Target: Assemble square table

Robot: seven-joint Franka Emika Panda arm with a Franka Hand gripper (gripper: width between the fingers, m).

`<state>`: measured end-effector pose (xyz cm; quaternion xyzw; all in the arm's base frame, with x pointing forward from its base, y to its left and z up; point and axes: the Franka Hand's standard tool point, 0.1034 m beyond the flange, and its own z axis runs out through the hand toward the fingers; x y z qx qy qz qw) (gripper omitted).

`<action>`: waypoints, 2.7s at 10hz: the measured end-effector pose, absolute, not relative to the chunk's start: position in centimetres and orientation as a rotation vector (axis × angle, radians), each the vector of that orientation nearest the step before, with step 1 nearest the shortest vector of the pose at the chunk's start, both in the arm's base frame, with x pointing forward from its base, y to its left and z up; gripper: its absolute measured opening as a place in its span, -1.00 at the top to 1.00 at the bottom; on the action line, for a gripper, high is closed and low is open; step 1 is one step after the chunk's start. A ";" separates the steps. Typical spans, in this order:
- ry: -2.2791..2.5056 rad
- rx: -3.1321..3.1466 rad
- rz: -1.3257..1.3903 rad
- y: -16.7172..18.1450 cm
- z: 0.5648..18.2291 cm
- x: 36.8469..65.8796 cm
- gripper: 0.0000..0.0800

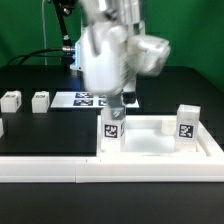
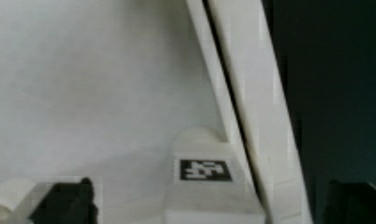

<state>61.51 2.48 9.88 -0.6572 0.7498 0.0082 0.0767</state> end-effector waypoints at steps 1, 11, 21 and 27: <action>2.087 -2.144 0.023 3.4 11.0 61.6 -0.62; 1.053 -2.815 -0.101 2.3 11.5 61.9 -0.62; 0.924 -2.925 -0.091 1.0 7.7 57.7 -0.62; 0.103 -3.104 -0.166 -2.0 6.4 56.5 -0.62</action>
Offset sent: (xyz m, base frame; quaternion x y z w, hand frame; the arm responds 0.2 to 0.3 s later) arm 0.0000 0.0000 0.0000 0.0000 0.0000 -0.2571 0.9664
